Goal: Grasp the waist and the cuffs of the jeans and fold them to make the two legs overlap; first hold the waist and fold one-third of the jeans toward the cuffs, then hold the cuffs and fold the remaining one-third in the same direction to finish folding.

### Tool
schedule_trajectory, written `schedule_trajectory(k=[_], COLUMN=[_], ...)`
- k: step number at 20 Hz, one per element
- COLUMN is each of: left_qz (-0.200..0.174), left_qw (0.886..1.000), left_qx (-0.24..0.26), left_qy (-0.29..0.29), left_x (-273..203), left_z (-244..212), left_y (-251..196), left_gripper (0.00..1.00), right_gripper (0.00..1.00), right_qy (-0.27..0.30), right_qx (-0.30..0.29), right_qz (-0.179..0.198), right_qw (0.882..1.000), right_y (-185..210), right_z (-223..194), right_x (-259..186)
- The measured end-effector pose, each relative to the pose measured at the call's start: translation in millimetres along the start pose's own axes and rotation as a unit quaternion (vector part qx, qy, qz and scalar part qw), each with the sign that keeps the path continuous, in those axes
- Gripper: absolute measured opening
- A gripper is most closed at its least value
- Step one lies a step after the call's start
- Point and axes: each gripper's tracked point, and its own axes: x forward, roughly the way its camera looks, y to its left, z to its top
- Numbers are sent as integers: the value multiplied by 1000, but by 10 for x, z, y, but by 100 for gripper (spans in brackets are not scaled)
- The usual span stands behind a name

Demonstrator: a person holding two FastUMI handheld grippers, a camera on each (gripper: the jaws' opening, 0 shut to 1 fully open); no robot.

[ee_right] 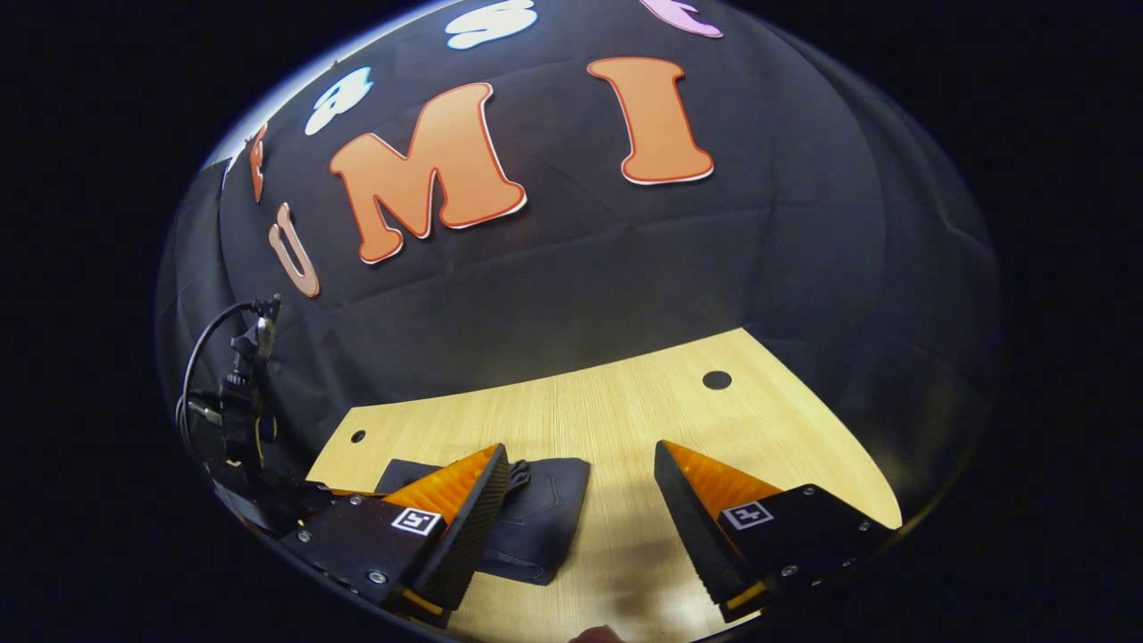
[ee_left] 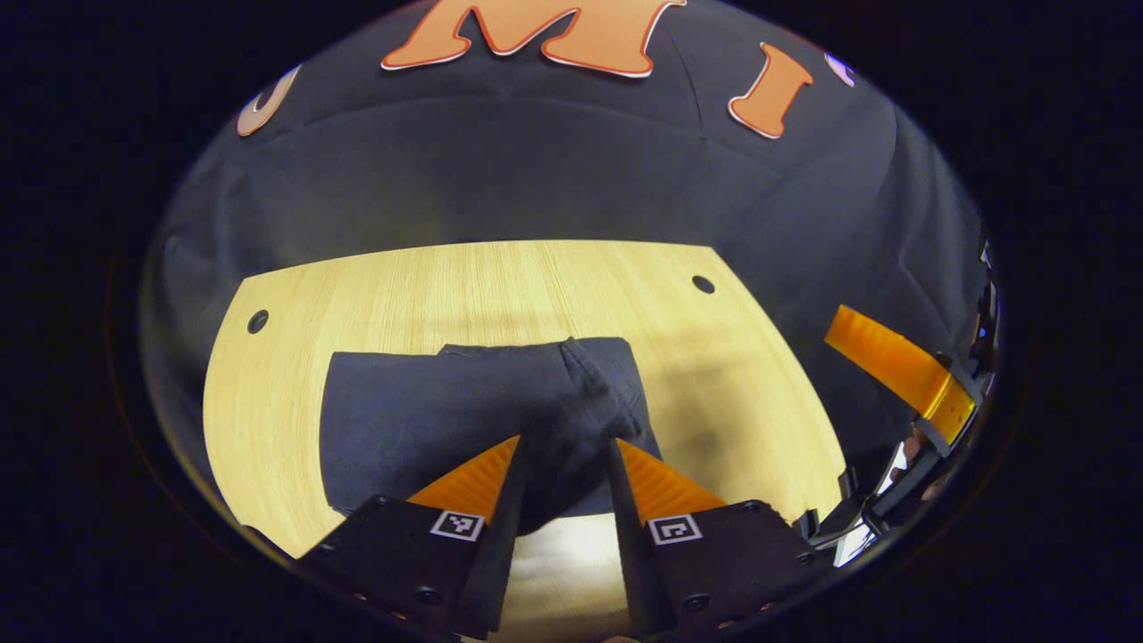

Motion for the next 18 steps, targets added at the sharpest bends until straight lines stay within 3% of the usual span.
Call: schedule_trajectory(k=[1, 4, 9, 14, 18], left_qz=[3, 35, 103, 160, 200], left_qw=[1000, 996, 976, 938, 900], left_qx=[1, 8, 34, 31, 32], left_qy=[-15, -77, -191, -305, -385], left_x=[-54, -286, -993, -1740, -2087], left_z=[75, 330, 649, 818, 840], left_y=[43, 245, 520, 668, 693], left_gripper=[52, 100, 96, 96, 96], right_gripper=[98, 98, 98, 98, 98], right_qy=[-5, -31, -78, -129, -167], right_qx=[-10, -39, -85, -119, -121], right_qz=[2, 12, 40, 69, 97], right_qw=[1000, 999, 992, 982, 974], right_y=[43, 230, 681, 1060, 1325], right_z=[29, 174, 356, 475, 578], right_x=[-4, -44, -118, -321, -476])
